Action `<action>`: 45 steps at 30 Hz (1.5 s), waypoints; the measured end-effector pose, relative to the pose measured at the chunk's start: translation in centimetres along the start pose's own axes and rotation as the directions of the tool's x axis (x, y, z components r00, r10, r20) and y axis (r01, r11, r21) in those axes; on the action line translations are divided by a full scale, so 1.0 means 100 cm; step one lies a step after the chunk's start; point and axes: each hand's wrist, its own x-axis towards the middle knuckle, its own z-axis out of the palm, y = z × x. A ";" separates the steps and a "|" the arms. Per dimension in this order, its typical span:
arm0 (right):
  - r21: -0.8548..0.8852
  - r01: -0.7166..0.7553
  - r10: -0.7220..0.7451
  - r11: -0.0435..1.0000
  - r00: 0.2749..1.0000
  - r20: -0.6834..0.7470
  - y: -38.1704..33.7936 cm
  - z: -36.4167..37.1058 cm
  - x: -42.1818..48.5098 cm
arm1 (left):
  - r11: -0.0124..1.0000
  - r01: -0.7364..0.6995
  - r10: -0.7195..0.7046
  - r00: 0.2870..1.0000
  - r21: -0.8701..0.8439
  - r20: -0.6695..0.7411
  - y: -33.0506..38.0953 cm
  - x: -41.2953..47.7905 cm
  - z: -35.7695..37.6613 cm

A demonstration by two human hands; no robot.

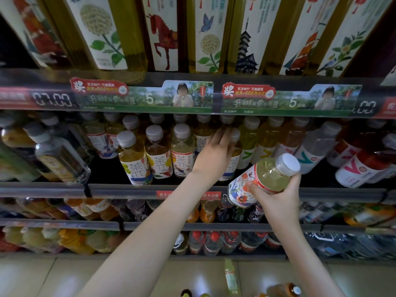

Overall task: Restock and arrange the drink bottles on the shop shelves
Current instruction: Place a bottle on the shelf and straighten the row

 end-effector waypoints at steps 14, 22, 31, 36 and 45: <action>-0.013 0.088 -0.079 0.996 0.943 0.323 -0.019 0.114 -0.039 | 0.937 0.346 -0.306 0.883 0.051 -0.355 -0.122 -0.125 -0.080; 0.098 0.189 -0.213 0.977 0.879 0.427 -0.049 0.214 -0.081 | 0.971 0.238 -0.237 0.970 0.022 -0.057 -0.124 -0.185 -0.111; -0.046 0.587 -0.505 0.809 0.732 0.456 -0.058 0.274 -0.069 | 0.746 0.577 -0.652 0.735 -0.332 -0.188 -0.177 -0.141 -0.149; -0.643 0.718 -0.565 0.266 0.657 0.500 -0.047 0.278 -0.034 | 0.721 0.612 -0.649 0.761 -0.324 -0.009 -0.225 -0.127 -0.139; -0.737 0.664 -0.466 0.127 0.696 0.546 -0.044 0.287 -0.024 | 0.733 0.555 -0.548 0.824 -0.395 0.141 -0.246 -0.111 -0.116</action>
